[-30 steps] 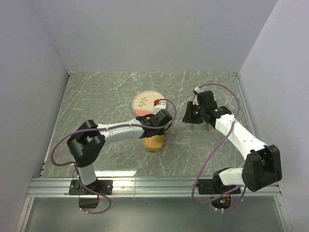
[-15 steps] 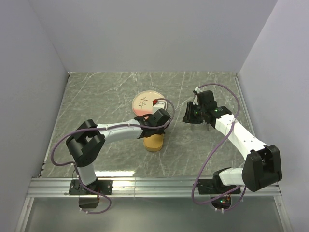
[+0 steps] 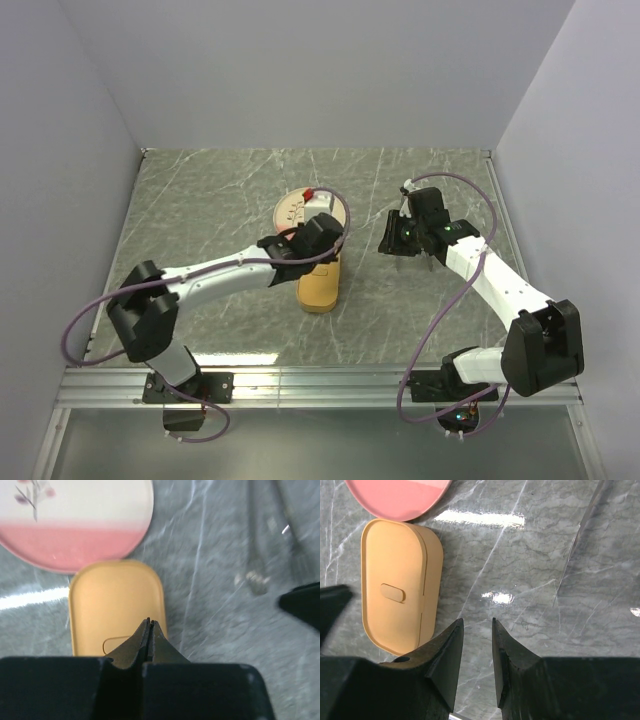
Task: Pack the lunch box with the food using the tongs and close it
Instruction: Put the lid back on the lunch box
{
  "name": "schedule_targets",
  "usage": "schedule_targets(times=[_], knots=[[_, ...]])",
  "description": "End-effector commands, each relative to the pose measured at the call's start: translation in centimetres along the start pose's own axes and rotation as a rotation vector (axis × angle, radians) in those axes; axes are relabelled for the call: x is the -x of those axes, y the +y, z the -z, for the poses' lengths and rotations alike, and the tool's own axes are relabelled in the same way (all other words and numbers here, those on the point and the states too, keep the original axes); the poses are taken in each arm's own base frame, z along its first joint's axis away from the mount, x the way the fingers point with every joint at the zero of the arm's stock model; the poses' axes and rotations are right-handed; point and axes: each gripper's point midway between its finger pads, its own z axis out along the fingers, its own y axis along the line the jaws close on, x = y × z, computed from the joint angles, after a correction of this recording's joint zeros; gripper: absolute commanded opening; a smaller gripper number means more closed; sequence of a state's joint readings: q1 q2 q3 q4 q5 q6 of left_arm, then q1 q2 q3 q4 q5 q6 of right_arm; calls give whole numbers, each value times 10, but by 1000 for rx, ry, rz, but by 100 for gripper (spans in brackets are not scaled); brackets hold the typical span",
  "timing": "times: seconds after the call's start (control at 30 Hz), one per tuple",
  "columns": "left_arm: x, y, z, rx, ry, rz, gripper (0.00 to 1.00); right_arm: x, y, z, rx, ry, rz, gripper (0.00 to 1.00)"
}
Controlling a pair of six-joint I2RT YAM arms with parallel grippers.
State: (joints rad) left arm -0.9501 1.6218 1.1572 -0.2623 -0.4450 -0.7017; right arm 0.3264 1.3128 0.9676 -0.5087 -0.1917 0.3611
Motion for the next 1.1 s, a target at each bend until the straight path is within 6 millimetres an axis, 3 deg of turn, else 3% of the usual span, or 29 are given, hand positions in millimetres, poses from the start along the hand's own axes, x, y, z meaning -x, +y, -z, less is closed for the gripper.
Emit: schedule_targets(times=[0.0,0.07,0.13,0.2,0.23,0.27,0.33,0.37,0.47,0.53,0.63,0.67,0.73,0.77,0.87,1.07], knots=[[78,-2,38,-2,-199,82,0,20,2,12,3,-86,23,37],[98,8,53,-4,-245,128,1,24,1,15,-6,-97,23,36],[119,30,67,17,-292,185,3,32,1,21,-17,-122,33,36],[134,66,70,75,-324,237,3,41,-1,27,-34,-148,37,36],[146,78,82,80,-358,262,3,49,0,33,-37,-167,44,36],[157,104,85,128,-388,293,3,55,-3,38,-47,-187,39,37],[165,131,98,159,-420,312,2,71,-3,51,-57,-228,45,36],[172,156,102,202,-439,332,2,78,-7,57,-66,-251,38,36],[175,191,118,262,-463,342,4,96,-12,74,-81,-304,30,37],[173,201,127,276,-467,333,7,103,-13,82,-85,-326,28,37],[171,212,136,291,-476,320,23,107,-19,90,-93,-349,13,37],[170,214,138,298,-474,322,45,107,-19,91,-92,-355,12,37],[170,216,142,301,-479,319,63,107,-21,93,-95,-360,7,38],[168,217,142,305,-475,316,77,108,-21,94,-95,-362,6,38],[168,215,141,296,-466,301,89,107,-23,94,-100,-363,2,38],[164,216,128,319,-406,285,90,107,-25,92,-100,-359,-4,38]])
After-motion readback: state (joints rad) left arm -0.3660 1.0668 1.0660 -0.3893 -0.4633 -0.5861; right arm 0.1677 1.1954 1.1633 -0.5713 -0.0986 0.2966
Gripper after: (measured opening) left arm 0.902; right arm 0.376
